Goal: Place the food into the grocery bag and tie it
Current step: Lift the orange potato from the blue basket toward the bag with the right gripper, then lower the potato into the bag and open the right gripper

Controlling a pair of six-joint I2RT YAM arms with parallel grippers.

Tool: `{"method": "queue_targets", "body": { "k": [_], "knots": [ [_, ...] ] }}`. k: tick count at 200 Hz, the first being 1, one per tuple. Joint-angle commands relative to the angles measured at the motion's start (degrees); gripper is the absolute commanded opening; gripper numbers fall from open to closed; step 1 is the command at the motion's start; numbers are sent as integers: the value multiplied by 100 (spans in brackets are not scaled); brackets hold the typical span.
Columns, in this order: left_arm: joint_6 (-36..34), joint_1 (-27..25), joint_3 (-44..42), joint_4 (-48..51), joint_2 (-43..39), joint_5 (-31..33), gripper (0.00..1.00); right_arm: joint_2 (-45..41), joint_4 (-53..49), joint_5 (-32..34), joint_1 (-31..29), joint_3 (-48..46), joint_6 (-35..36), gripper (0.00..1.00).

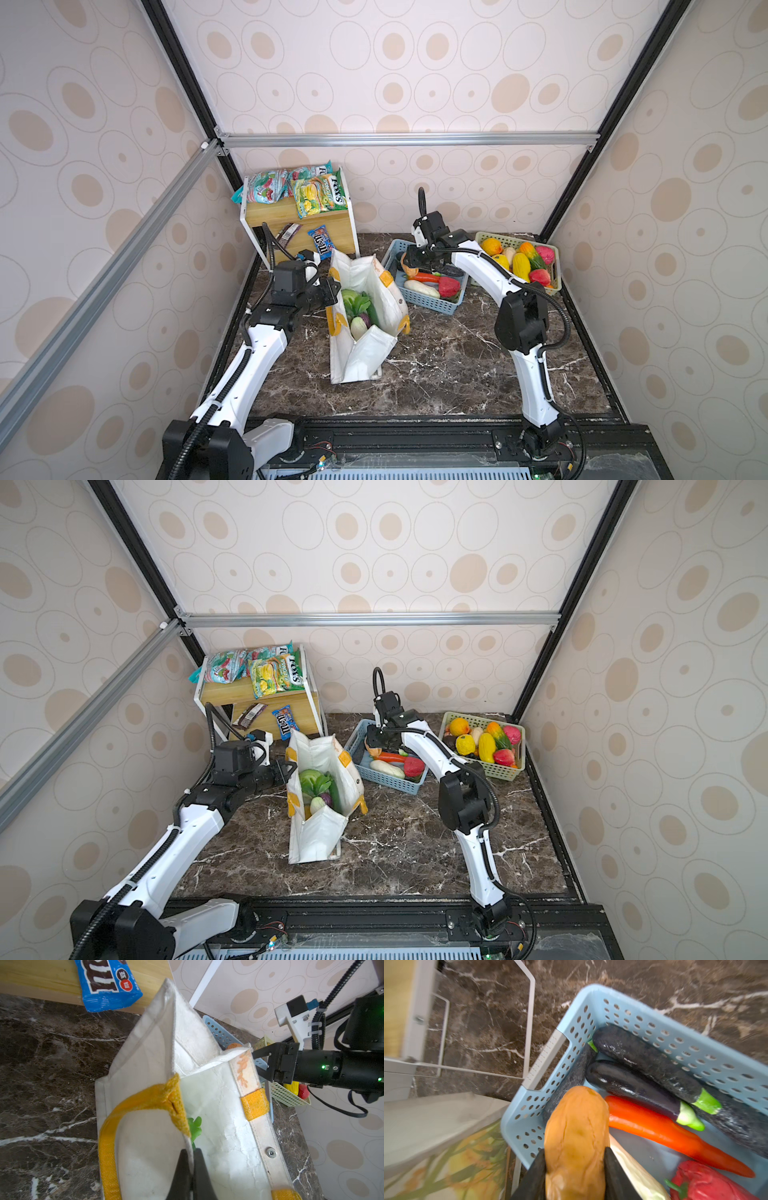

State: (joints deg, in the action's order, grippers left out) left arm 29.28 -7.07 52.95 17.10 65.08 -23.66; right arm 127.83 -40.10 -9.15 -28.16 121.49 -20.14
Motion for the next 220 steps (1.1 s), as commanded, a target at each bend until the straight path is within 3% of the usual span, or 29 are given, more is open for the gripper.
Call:
{"method": "queue_targets", "body": {
  "k": [1, 117, 171, 220],
  "knots": [
    [-79, 12, 0, -317, -175, -201, 0, -379, -145, 21, 18, 146, -94, 38],
    [-80, 4, 14, -481, -121, -147, 0, -1758, -133, -276, -221, -609, -570, 37],
    [-159, -2, 145, -461, -91, -196, 0, -2482, 474, -373, -1082, -1560, -1029, 37],
    [-98, -18, 49, -559, -196, -262, 0, -2422, 844, -291, -1981, -1993, -1221, 37]
  ]
}}
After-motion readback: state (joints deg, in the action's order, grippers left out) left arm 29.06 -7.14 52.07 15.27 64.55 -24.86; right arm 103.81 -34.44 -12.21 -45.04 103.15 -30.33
